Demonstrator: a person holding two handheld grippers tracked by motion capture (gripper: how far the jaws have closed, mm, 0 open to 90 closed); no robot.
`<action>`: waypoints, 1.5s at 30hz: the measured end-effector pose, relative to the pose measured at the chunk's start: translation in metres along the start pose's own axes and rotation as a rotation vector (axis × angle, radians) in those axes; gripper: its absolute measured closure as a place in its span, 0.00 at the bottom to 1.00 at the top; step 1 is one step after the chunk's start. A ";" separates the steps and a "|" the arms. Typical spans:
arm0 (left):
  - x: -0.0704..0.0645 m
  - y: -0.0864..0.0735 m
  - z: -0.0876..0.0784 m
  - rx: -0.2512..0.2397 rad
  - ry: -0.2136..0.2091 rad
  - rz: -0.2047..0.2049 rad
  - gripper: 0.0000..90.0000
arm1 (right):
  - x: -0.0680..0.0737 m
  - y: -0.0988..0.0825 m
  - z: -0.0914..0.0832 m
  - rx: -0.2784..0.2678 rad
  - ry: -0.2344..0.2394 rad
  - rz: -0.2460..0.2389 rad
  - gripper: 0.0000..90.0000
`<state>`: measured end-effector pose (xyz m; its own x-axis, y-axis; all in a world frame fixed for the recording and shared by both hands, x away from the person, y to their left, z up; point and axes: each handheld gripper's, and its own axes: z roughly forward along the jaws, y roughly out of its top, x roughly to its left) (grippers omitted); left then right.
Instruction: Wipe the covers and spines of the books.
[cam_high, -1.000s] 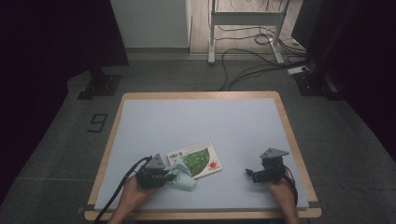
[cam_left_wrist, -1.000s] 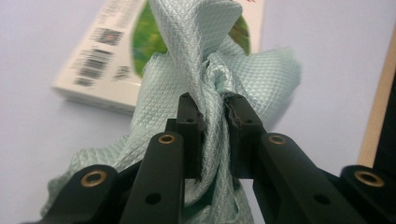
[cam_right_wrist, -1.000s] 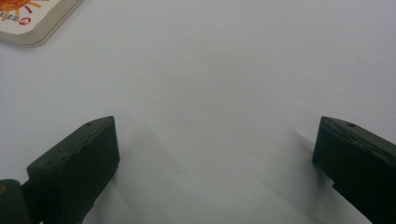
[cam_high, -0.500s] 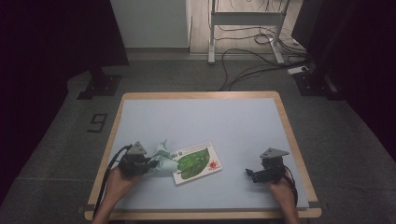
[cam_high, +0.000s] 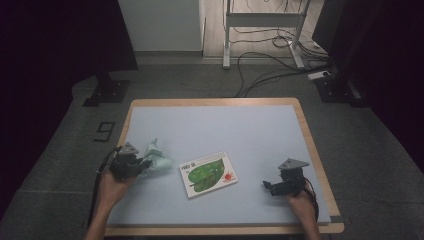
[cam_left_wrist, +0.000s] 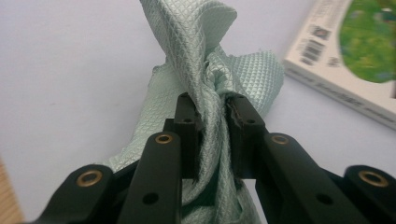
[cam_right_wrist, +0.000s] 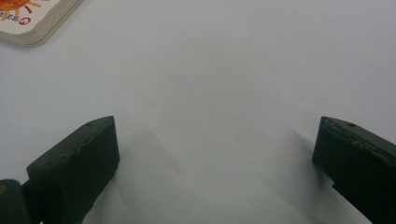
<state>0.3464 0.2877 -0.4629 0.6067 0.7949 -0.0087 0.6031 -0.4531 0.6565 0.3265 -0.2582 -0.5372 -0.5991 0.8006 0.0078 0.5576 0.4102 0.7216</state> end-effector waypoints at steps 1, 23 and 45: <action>0.002 0.000 0.001 -0.006 0.000 -0.009 0.84 | 0.000 0.000 0.000 0.000 0.000 0.000 0.00; 0.010 -0.017 0.045 0.042 -0.039 -0.073 0.66 | 0.000 0.000 0.000 0.000 0.000 0.000 0.00; -0.030 0.032 0.017 -0.022 -0.160 0.059 0.10 | 0.000 0.000 0.000 -0.001 0.000 0.001 0.00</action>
<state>0.3563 0.2429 -0.4547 0.7164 0.6921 -0.0881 0.5536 -0.4871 0.6755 0.3265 -0.2582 -0.5372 -0.5987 0.8010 0.0083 0.5578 0.4094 0.7220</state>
